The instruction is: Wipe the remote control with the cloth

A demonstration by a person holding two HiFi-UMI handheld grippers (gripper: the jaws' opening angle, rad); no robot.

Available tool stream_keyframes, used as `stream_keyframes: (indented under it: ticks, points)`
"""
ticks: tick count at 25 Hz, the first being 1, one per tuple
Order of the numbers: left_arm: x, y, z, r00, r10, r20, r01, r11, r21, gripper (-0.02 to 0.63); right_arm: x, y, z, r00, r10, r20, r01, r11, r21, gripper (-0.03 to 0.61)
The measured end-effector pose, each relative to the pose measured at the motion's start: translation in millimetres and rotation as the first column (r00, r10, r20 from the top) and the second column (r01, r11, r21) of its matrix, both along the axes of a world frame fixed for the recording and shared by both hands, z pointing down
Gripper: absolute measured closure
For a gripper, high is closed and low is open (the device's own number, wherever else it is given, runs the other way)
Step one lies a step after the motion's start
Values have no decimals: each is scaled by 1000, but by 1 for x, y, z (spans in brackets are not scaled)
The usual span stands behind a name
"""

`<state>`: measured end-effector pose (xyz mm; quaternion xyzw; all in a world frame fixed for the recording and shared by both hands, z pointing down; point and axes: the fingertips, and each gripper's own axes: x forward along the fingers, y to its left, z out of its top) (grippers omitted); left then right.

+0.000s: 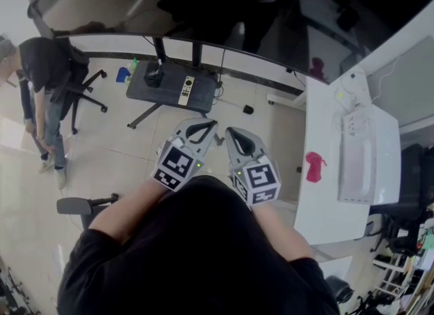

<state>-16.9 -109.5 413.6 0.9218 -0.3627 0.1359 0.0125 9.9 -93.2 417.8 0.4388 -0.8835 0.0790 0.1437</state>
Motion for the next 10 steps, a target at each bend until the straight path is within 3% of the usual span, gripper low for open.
stream_keyframes:
  ticks: [10]
  points:
    - [-1,-2,1,1000,-1,3,1,1000,-4,614,0,-2,0,1000,-7,-6,7,1000,5,569]
